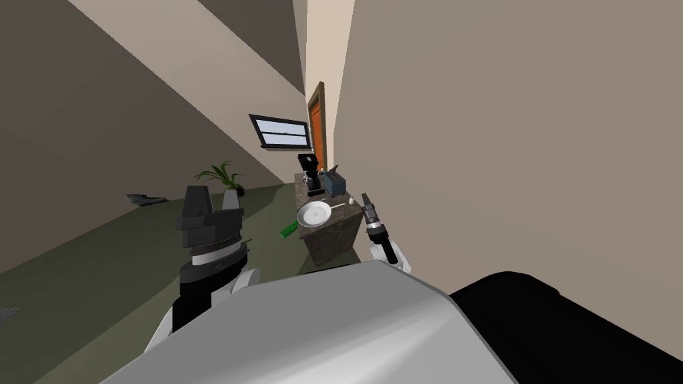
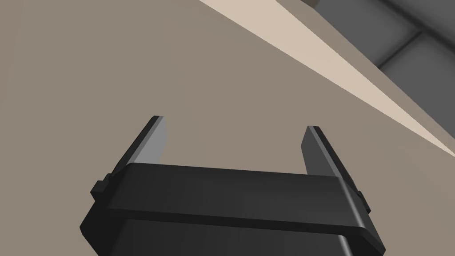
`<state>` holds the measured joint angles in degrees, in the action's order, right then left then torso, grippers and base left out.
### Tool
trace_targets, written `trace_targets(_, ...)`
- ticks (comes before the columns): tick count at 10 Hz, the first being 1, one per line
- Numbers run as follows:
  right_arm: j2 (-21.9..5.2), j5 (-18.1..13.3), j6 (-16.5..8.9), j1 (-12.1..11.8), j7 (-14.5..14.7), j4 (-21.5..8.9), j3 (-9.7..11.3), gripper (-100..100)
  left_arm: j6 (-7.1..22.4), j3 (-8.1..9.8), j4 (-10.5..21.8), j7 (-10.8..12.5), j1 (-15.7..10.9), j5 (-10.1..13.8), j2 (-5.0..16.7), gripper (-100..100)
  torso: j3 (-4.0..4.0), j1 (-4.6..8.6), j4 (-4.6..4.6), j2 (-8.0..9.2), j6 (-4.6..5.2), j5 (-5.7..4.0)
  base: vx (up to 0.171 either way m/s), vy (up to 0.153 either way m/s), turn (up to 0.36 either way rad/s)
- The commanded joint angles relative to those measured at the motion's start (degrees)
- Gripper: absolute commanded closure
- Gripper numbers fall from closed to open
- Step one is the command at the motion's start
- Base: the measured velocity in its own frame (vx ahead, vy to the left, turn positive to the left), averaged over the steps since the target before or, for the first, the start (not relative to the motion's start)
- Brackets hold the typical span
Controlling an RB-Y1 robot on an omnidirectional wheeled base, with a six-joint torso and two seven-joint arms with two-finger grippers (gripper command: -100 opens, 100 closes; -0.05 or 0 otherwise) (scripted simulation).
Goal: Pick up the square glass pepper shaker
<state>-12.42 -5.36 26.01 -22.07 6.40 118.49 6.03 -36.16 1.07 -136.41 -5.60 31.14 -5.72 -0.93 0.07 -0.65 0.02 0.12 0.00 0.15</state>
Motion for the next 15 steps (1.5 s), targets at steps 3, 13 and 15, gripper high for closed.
trace_targets(3,-5.4,-1.4,-2.6,4.1,0.6,-6.3,0.4,-100,0.0,0.00,0.0,0.0,0.0,0.0,0.0,0,0.01,0.03,0.01,0.02,0.01,0.01,-0.037,0.183,0.043)
trace_targets(13,-16.8,-4.7,-8.4,12.8,2.7,-21.3,0.8,-100,0.0,0.01,0.0,0.0,0.0,0.0,0.0,0,-0.05,0.12,-0.02,-0.10,0.02,-0.02,-0.009,0.152,0.036)
trace_targets(15,-18.9,-5.3,-9.8,14.6,3.2,-24.2,0.8,-100,0.0,0.01,0.0,0.0,0.0,0.0,0.0,0,-0.07,0.17,-0.02,-0.12,0.02,-0.02,0.011,0.153,0.037)
